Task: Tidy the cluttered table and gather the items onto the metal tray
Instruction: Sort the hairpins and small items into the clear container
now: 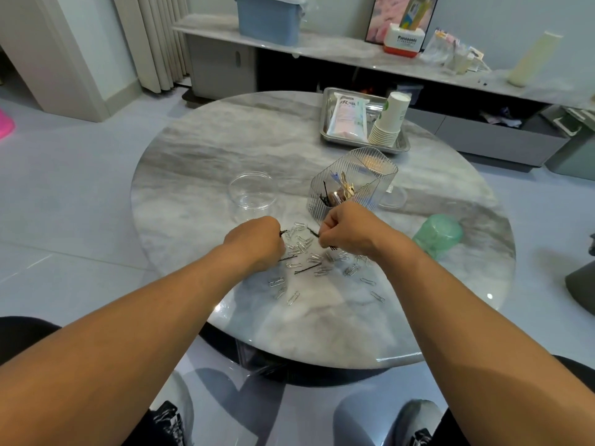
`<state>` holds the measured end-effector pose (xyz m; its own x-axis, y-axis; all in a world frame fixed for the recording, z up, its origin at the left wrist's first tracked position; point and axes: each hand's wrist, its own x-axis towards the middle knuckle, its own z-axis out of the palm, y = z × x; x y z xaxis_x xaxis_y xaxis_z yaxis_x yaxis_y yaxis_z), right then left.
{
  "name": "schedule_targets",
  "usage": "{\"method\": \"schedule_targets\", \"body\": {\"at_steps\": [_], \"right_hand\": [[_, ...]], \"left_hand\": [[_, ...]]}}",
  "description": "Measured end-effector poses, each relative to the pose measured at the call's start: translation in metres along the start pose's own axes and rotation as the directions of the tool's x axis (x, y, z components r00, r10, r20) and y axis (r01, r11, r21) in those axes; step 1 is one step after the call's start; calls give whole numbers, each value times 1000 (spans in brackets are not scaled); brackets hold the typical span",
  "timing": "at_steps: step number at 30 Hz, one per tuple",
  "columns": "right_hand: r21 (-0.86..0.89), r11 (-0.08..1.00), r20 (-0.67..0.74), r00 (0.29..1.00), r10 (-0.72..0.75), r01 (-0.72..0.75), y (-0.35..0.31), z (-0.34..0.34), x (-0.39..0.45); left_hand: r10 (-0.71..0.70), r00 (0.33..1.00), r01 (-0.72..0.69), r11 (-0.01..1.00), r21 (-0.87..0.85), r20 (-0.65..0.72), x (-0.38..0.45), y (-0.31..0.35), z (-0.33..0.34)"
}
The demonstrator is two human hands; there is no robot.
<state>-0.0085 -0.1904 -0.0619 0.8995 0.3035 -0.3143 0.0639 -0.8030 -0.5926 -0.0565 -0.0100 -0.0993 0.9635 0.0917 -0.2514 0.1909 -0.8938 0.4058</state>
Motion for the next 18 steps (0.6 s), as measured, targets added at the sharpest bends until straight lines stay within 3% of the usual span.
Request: {"method": "schedule_targets", "body": {"at_steps": [2,4,6,8,10,13,18], "right_hand": [[125,992,4,1000,4,-4,5,4,-1],[312,950,-12,999,34,-29,6,10,-2],[471,880,-9,998,67,-55,2,13,-2],[554,830,-11,997,77,-58,-3,15,-3],[596,802,-23,997,78,-49,-9,17,-6],[631,775,-39,998,57,-20,-18,24,-9],[719,694,44,999,-8,-26,-23,19,-10]], "left_hand": [[-55,997,73,934,-351,62,2,3,-1],[-112,974,219,690,-690,197,1,10,-4],[-109,938,344,411,-844,329,-1,16,-10],[-89,915,404,245,-881,394,-2,19,-16],[-55,908,417,217,-882,416,-3,22,-16],[-31,926,370,265,-891,376,-8,26,-12],[-95,950,313,281,-907,298,-6,20,-8]]}}
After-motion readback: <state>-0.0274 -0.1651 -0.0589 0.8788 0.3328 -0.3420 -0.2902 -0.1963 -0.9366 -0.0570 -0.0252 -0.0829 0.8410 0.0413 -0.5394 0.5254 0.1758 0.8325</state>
